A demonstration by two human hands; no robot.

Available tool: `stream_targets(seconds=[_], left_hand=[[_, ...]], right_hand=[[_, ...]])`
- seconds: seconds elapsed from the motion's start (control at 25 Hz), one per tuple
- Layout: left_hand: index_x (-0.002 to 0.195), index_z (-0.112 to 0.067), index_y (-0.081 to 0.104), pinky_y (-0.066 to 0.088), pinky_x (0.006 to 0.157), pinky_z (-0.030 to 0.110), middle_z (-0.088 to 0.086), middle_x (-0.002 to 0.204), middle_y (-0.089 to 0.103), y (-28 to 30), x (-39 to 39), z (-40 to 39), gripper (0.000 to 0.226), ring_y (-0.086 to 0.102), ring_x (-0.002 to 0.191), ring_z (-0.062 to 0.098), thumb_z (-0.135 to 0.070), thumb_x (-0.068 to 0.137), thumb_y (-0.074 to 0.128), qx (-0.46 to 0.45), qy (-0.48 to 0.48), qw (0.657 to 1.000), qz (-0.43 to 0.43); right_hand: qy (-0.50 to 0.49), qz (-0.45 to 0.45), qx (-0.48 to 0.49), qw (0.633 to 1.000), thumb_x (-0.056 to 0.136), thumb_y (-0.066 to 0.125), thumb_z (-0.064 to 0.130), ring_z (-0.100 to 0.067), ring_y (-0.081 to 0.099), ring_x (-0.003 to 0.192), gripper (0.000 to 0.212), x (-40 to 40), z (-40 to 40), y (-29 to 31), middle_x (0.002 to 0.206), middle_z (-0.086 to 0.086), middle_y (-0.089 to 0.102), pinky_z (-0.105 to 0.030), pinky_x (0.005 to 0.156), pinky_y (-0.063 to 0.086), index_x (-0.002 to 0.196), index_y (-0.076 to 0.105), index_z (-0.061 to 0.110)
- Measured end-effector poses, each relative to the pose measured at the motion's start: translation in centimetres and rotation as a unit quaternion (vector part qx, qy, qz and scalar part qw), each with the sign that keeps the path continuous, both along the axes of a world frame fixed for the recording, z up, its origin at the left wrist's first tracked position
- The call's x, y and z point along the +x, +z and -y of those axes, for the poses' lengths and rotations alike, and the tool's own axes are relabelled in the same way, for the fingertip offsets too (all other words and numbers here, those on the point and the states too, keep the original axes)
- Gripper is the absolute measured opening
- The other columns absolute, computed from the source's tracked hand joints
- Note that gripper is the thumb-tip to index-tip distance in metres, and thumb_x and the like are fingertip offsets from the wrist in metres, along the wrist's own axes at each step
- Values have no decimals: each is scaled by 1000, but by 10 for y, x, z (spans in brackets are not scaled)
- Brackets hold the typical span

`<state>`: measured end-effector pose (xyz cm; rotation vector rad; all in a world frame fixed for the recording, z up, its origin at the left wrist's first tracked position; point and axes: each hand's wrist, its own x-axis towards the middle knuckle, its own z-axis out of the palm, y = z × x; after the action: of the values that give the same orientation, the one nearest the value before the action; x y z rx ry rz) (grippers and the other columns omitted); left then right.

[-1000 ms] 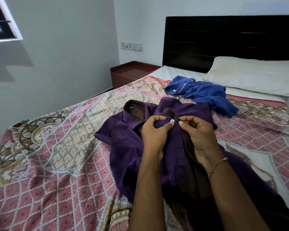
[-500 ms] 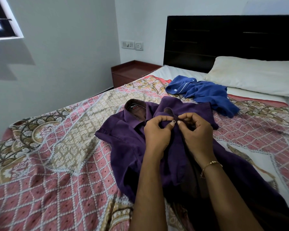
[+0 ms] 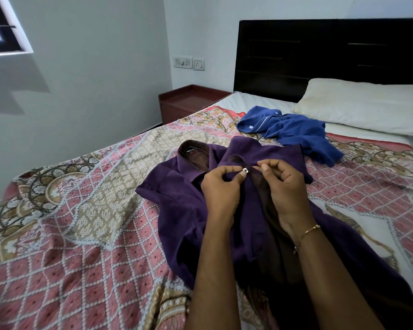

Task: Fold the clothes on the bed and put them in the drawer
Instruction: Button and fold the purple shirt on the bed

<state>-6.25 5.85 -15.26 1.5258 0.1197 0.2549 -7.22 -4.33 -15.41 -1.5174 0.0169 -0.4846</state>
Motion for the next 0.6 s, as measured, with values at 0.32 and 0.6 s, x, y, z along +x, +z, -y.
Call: stream_targets(seconds=[0.32,0.6], left_hand=[[80,-8,70,53,87,45,12,87,70,-5,1,0,10,63,81,21,1,82,66,3,-37,999,-13],[74,-6,69,54,84,38,17,85,70,5,-4,5,10,65,81,25,-4,84,66,-117,-67,989,-55]], right_hand=[[31,-93,173,980,76,67,-8,-11,65,70,19,4,-9,-1,74,-5,68,-15,64,53,78,63,11],[-22,-46,21,998,77,69,-4,-7,61,68,22,4,-11,6,77,-5,65,-12,63,50,77,60,16]])
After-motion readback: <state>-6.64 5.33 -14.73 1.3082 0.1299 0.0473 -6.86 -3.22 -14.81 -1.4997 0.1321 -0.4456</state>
